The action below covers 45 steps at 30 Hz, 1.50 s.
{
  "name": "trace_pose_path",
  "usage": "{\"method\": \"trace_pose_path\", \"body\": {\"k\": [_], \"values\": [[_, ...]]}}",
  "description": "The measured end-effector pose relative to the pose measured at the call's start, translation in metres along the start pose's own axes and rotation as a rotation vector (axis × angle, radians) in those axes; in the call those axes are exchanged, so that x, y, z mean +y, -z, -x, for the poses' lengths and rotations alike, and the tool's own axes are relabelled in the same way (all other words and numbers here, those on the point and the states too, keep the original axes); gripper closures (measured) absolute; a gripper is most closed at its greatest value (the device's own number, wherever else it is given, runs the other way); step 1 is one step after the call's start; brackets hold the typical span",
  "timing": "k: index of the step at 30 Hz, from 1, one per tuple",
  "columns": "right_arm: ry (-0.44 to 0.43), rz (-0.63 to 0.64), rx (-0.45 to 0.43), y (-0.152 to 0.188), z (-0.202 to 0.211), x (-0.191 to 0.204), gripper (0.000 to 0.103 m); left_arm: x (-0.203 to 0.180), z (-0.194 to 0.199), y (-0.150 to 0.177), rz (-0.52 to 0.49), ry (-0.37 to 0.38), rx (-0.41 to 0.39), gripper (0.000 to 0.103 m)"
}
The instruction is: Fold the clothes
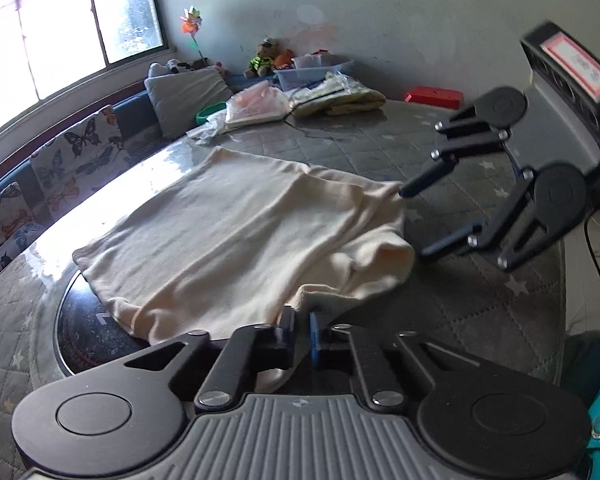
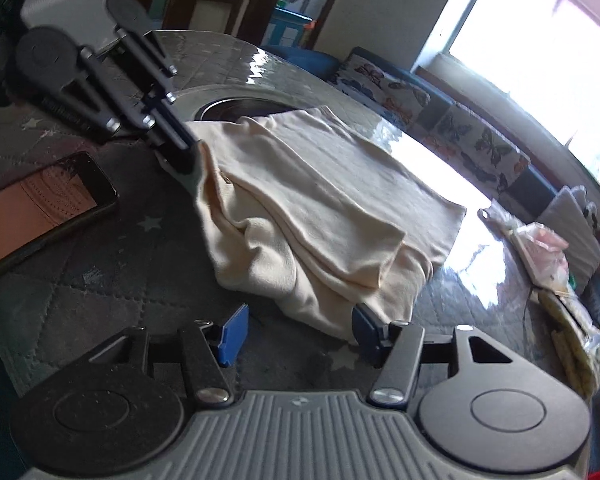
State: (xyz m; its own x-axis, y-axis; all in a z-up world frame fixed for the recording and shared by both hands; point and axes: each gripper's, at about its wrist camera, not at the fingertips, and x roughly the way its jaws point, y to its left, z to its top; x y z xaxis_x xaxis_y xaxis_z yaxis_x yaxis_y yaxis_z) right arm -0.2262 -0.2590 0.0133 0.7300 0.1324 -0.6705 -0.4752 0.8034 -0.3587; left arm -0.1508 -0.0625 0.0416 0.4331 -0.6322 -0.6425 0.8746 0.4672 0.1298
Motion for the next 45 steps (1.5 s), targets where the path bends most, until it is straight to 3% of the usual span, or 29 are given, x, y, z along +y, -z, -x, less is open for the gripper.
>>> {"method": "trace_pose_path", "body": {"k": [7,10,14,17,19,23,28,31,33,36,45], "values": [[0.0,0.049,-0.06,-0.01,-0.018,-0.001,0.048,0.024,-0.006,-0.009,0.081,0.006,-0.022,0.096],[-0.031,0.029,-0.068,-0.015,-0.026,-0.009,0.058,0.033,-0.011,-0.009,0.115,0.009,-0.024,0.096],[-0.101,-0.074,-0.052,-0.024,-0.032,-0.028,0.084,0.038,-0.01,-0.007,0.139,0.036,-0.022,0.095],[-0.139,-0.15,-0.048,-0.029,-0.032,-0.041,0.09,0.033,-0.005,-0.003,0.117,0.042,-0.026,0.091],[-0.156,-0.194,-0.05,-0.032,-0.032,-0.049,0.092,0.029,-0.002,0.0,0.093,0.033,-0.029,0.087],[-0.163,-0.239,-0.057,-0.036,-0.03,-0.058,0.093,0.019,-0.001,0.005,0.041,-0.005,-0.028,0.06],[-0.159,-0.254,-0.059,-0.038,-0.03,-0.06,0.093,0.015,-0.005,0.011,-0.015,-0.034,-0.009,0.058],[-0.152,-0.264,-0.062,-0.039,-0.031,-0.059,0.094,0.015,-0.011,0.015,-0.044,-0.061,0.02,0.06],[-0.147,-0.27,-0.069,-0.038,-0.03,-0.058,0.095,0.017,-0.012,0.018,-0.056,-0.067,0.032,0.08],[-0.132,-0.275,-0.087,-0.037,-0.026,-0.054,0.096,0.019,-0.009,0.021,-0.059,-0.061,0.026,0.094],[-0.099,-0.278,-0.164,-0.038,0.001,-0.045,0.097,0.019,0.018,0.015,-0.053,-0.071,-0.031,0.098]]}}
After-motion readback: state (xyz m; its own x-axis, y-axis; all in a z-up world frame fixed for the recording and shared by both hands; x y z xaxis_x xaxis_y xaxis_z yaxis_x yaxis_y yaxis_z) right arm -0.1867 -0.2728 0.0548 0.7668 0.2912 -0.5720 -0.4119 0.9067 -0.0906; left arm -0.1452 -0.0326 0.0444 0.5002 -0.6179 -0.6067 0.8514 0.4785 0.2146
